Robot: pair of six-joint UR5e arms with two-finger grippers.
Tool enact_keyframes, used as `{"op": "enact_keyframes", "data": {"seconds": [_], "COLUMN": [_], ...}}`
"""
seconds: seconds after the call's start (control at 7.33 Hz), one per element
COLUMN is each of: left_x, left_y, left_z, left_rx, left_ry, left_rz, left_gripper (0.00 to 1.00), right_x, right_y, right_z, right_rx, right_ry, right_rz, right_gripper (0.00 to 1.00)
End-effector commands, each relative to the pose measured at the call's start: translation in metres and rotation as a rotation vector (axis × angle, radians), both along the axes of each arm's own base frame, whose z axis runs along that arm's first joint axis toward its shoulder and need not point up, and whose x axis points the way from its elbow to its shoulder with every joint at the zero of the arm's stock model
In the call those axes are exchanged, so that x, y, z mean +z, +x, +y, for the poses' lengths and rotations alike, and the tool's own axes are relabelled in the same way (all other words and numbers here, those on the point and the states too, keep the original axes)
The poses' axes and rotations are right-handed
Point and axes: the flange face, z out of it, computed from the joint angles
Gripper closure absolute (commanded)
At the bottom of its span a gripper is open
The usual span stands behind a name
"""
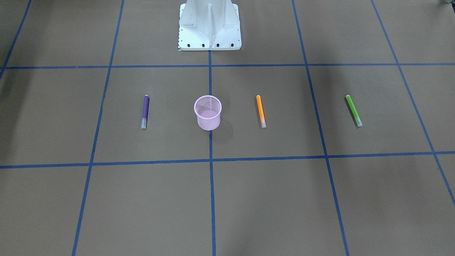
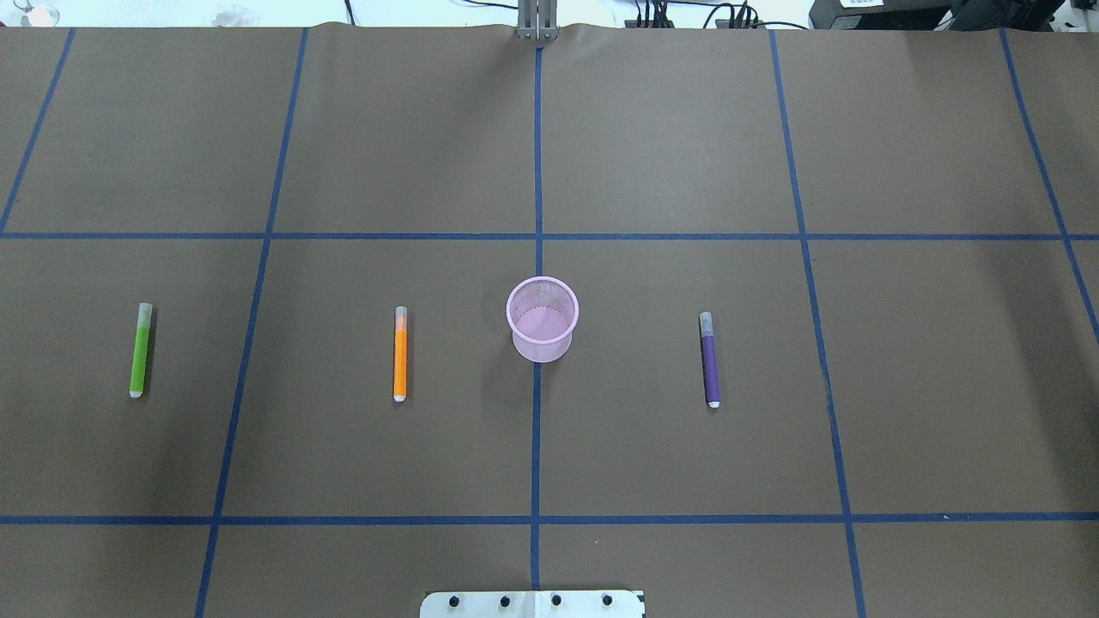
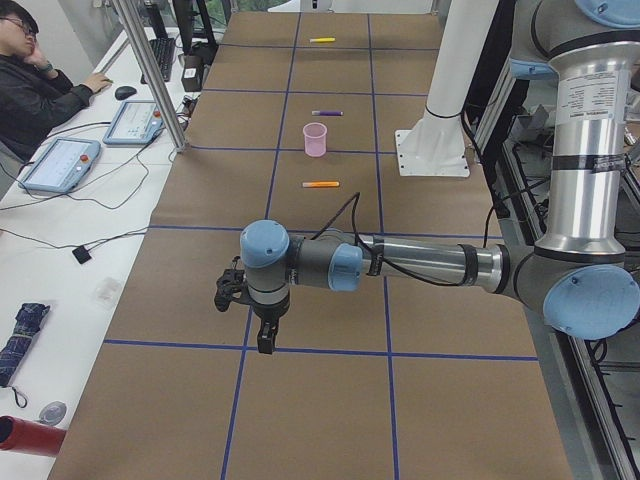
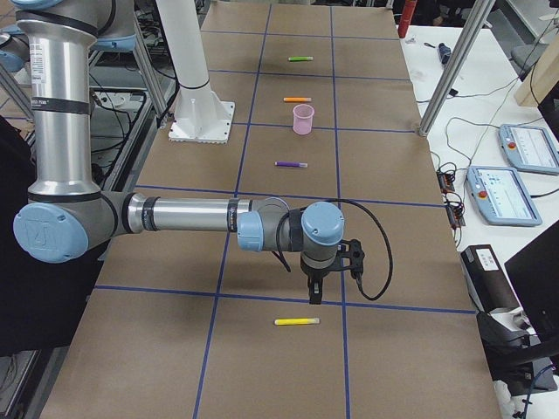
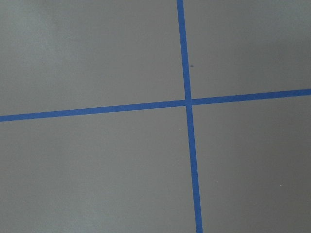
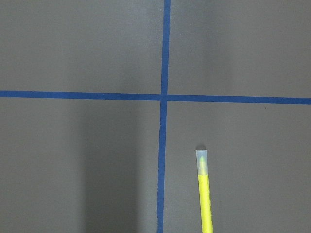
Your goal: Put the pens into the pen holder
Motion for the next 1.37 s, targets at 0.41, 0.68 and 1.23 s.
{"op": "enact_keyframes", "data": {"seconds": [0.41, 0.68, 1.23], "left_x": [-0.007, -0.017, -0.113], "left_y": [0.001, 0.002, 0.052], "left_z": [-0.002, -0.009, -0.023], "left_rx": [0.005, 0.004, -0.017], "left_ry": [0.02, 0.039, 0.134], "left_rz": [0.001, -0.009, 0.039], "left_gripper": [0.0, 0.0, 0.0], "right_x": [-0.003, -0.004, -0.007], "right_y": [0.0, 0.0, -0.001], "right_z": [-0.001, -0.002, -0.003], "right_rx": [0.0, 0.001, -0.01], "right_ry": [0.007, 0.008, 0.025], "right_rz": [0.0, -0.012, -0.013], "right_gripper": [0.0, 0.0, 0.0]}}
